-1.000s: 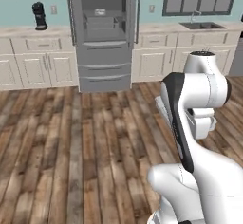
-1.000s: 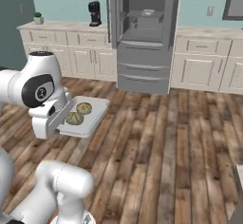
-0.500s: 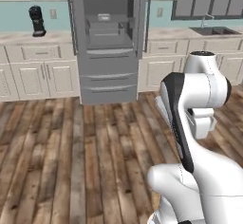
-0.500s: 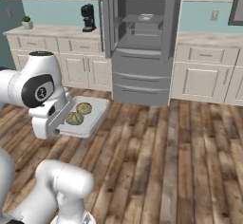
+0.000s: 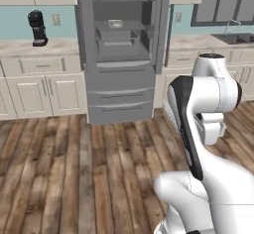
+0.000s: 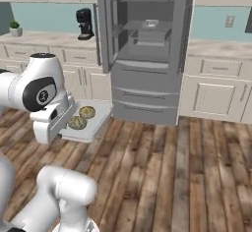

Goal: Place two dumplings into each of the tupperware containers and then place the containers in the fridge.

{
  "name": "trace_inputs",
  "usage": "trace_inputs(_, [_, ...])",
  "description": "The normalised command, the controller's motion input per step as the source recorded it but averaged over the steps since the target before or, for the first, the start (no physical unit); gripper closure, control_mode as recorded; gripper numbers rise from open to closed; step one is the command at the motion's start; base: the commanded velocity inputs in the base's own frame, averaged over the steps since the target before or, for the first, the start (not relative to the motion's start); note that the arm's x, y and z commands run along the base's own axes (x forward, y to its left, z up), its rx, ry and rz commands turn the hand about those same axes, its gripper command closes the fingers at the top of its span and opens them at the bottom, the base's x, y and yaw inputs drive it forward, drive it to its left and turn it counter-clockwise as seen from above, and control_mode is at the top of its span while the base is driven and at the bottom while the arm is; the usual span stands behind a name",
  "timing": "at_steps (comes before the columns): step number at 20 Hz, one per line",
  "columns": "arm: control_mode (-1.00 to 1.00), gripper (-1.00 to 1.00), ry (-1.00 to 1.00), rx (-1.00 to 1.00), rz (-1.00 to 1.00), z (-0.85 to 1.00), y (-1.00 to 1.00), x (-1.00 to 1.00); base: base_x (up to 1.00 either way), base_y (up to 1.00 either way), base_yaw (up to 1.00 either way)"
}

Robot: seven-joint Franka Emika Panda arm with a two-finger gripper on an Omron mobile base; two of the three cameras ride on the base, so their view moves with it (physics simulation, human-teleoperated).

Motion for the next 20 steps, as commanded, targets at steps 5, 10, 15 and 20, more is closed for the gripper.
trace_inputs(5, [1.00,1.00,0.00,0.00,0.00,0.00,0.00,0.00,0.93,0.20,0.00])
trace_inputs(10, [1.00,1.00,0.00,0.00,0.00,0.00,0.00,0.00,1.00,0.17,0.00])
trace_inputs(15, [1.00,1.00,0.00,0.00,0.00,0.00,0.00,0.00,1.00,0.00,0.00])
trace_inputs(20, [1.00,1.00,0.00,0.00,0.00,0.00,0.00,0.00,1.00,-0.11,-0.02])
